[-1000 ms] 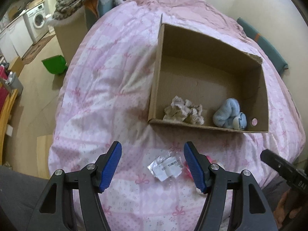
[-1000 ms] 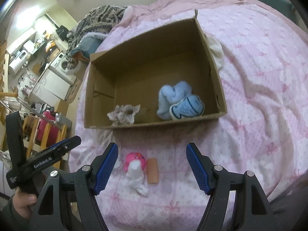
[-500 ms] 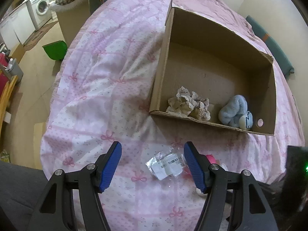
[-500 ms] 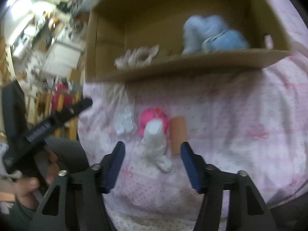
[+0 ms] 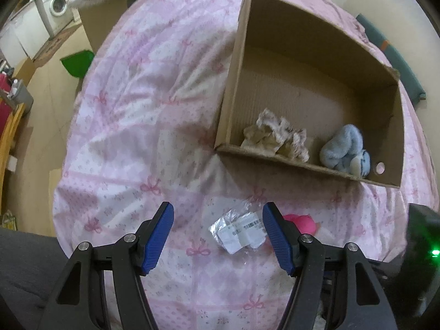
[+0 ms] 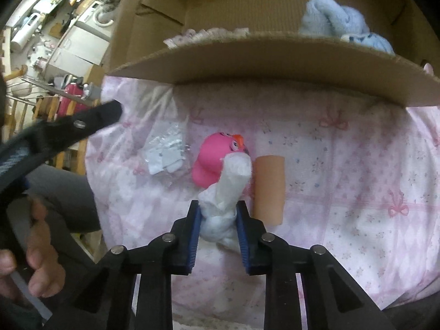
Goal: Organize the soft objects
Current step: 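Lift the white sock with right tool while left tool grasps the plastic bag, then carry the sock and bag into the box, then open both tools to release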
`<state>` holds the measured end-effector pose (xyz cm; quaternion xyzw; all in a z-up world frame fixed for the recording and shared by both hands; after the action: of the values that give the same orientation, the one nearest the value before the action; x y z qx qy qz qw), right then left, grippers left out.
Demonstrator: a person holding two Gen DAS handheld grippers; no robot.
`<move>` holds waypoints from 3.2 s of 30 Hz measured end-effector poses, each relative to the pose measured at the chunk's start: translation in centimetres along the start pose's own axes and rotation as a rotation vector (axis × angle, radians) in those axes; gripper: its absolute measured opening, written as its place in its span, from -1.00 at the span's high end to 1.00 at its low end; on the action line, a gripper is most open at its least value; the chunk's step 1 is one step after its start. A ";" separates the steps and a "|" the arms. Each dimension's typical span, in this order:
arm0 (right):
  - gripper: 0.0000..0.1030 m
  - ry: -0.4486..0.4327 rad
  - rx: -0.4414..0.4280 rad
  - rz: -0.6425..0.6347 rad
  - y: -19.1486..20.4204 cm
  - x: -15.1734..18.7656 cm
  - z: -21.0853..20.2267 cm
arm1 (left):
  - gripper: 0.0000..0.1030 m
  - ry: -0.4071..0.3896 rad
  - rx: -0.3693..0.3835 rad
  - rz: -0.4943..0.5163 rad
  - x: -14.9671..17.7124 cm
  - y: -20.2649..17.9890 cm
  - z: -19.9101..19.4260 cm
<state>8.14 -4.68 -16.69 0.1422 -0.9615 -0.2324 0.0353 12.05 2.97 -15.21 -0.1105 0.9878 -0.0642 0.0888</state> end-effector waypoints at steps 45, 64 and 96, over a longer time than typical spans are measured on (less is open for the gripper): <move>0.48 -0.250 -0.039 0.181 -4.4 -1.3 -6.9 | 0.58 0.052 0.074 0.048 1.8 -2.6 1.6; 0.48 -0.332 -0.009 0.102 -2.7 -0.4 -9.3 | 0.58 -0.135 -0.022 0.052 1.1 -1.6 -3.1; 0.48 -0.522 -0.077 0.142 -6.0 -7.0 -14.9 | 0.57 -0.331 0.038 0.145 -9.1 -4.1 -5.6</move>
<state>18.32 -14.24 -6.21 0.0084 -0.9361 -0.2946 -0.1922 20.57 1.69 -7.72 -0.0464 0.9637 -0.0572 0.2568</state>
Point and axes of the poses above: each gripper's, at about its wrist camera, not at the fingertips, and z roughly the way its jaws point, y to its left, x to its underside, the point moved 8 cm from there along z, roughly the way its jaws point, and after that the axes turned 8 degrees about y, right-handed, at the moved point
